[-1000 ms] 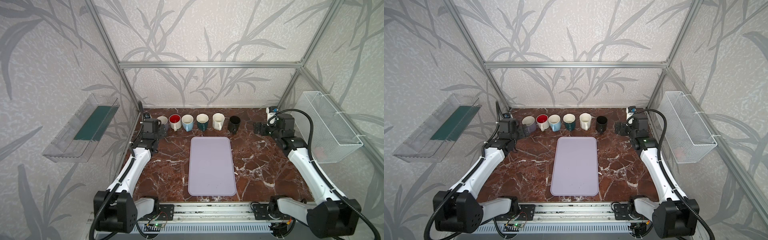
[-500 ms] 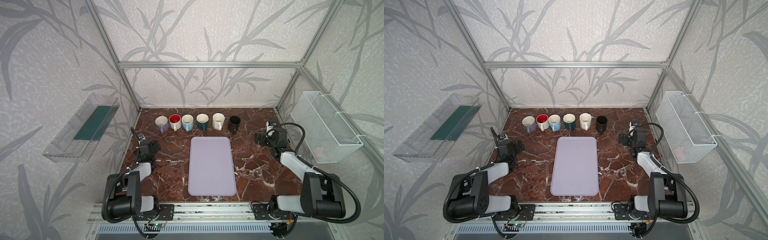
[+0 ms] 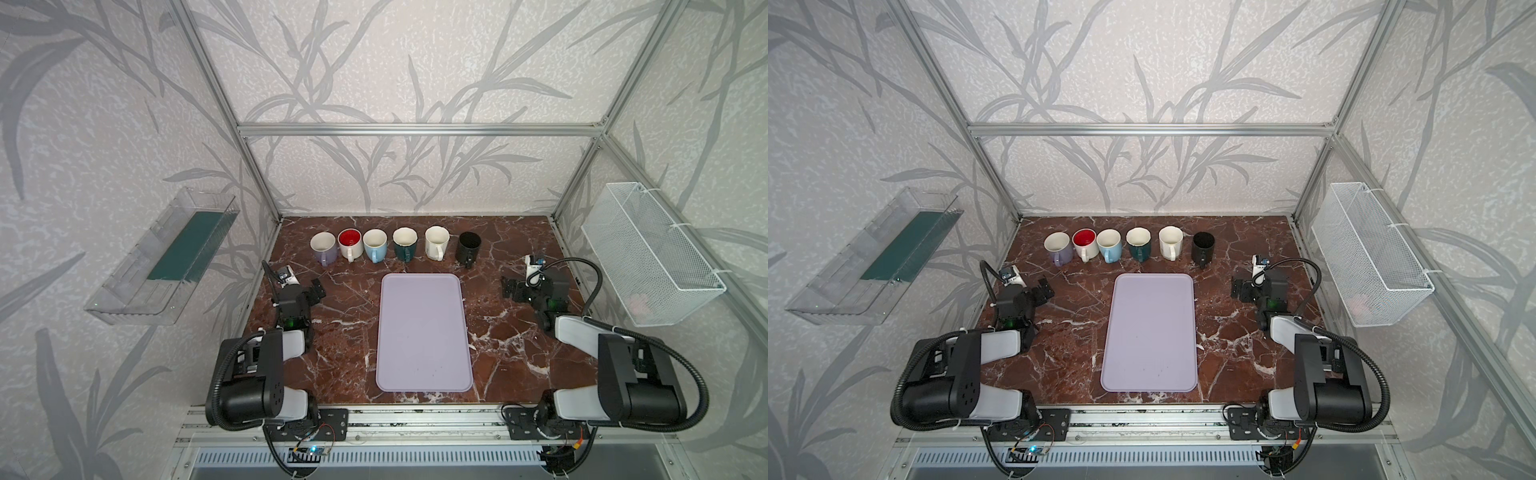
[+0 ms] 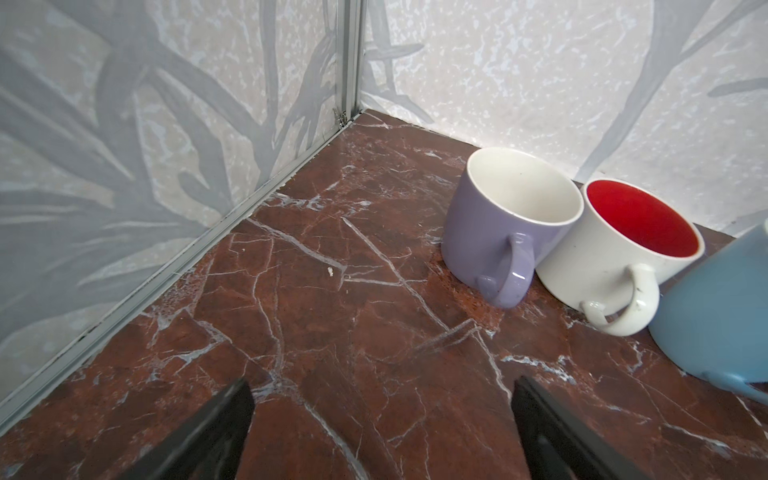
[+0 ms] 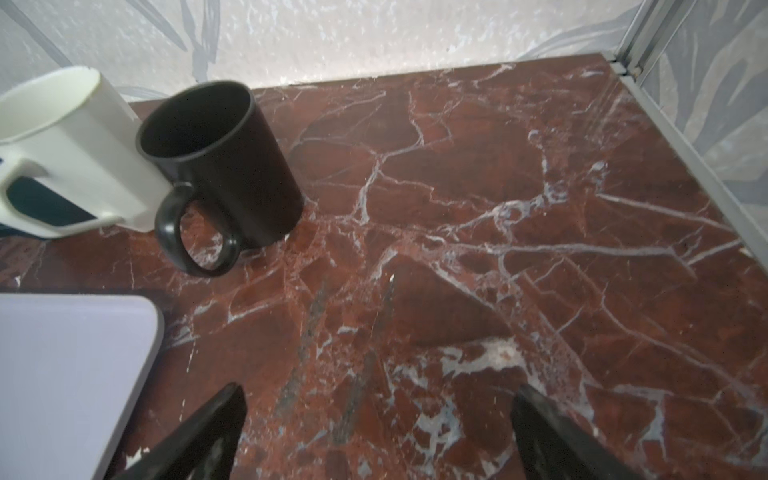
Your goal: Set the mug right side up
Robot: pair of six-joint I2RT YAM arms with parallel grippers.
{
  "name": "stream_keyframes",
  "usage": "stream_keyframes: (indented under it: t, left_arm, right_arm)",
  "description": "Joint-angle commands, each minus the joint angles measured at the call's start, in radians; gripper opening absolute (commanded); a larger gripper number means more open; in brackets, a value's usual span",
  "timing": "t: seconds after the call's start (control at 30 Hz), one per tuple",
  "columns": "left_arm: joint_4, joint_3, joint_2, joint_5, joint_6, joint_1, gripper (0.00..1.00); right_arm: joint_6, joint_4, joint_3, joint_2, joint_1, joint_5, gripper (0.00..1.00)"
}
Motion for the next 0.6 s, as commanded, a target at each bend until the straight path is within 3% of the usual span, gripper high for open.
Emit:
stream_keyframes:
  t: [0.0, 0.13, 0.3, 0.4, 0.47, 0.53, 0.57]
  left_arm:
    - [0.112, -0.023, 0.005, 0.037, 0.028, 0.004, 0.99]
    - [0.110, -0.021, 0.008, 0.037, 0.029, 0.004, 0.99]
    - [0.101, -0.015, 0.009, 0.036, 0.030, 0.003, 0.99]
    - [0.087, -0.006, 0.009, 0.031, 0.033, 0.001, 0.99]
    - [0.099, -0.015, 0.009, 0.037, 0.033, 0.001, 0.99]
    - [0.129, -0.041, 0.019, 0.137, 0.084, -0.001, 0.99]
    - [0.265, -0.068, 0.095, 0.144, 0.097, -0.009, 0.99]
  right_arm:
    - [-0.003, 0.261, -0.058, 0.038, -0.001, -0.031, 0.99]
    - [-0.052, 0.269, -0.063, 0.042, 0.019, -0.089, 0.99]
    - [-0.117, 0.485, -0.096, 0.177, 0.082, -0.081, 0.99]
    - [-0.145, 0.292, -0.052, 0.114, 0.088, -0.075, 0.99]
    - [-0.135, 0.347, -0.057, 0.140, 0.087, -0.072, 0.99]
    - [-0.134, 0.359, -0.061, 0.144, 0.088, -0.072, 0.99]
    - [-0.134, 0.351, -0.058, 0.141, 0.088, -0.072, 0.99]
